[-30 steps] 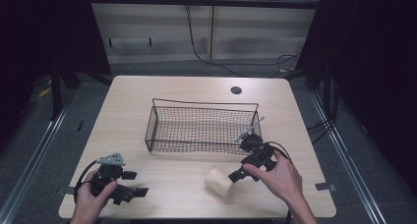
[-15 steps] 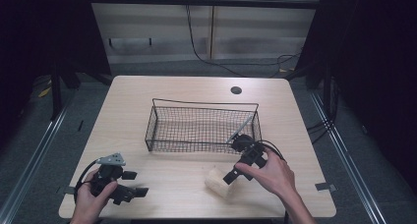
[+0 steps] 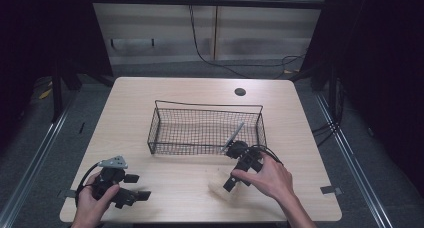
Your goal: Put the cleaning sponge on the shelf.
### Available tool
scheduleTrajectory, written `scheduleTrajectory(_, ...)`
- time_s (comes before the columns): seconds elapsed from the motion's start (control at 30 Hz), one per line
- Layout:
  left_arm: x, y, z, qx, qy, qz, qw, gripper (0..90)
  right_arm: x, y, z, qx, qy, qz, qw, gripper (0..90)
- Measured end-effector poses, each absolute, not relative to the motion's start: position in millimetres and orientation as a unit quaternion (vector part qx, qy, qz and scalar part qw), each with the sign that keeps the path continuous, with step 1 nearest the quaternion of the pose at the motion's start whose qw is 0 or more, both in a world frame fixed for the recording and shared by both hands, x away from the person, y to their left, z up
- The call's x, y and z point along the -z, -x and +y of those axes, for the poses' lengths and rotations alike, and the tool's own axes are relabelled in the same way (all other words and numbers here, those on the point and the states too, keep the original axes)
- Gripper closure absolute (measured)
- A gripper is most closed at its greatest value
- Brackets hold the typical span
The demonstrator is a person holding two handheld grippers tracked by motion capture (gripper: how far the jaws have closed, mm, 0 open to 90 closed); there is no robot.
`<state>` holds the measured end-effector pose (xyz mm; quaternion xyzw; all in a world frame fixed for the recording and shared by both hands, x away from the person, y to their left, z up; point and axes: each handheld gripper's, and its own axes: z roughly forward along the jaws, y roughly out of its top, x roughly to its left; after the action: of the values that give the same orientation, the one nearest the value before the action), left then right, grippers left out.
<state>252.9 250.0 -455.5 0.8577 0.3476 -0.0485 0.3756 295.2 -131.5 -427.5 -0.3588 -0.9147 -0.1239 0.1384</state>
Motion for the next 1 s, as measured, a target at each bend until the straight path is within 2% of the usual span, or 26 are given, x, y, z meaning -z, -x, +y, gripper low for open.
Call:
scheduleTrajectory(0.33, 455, -253, 251, 0.049, -0.858, 0.346, 0.376, 17.3, 440, -297, -117, 0.092, 0.347, -0.922, 0.145, 21.0)
scheduleTrajectory(1.0, 455, -253, 251, 0.05, -0.858, 0.347, 0.376, 17.3, 448, -291, -105, 0.059, 0.314, -0.94, 0.123, 25.7)
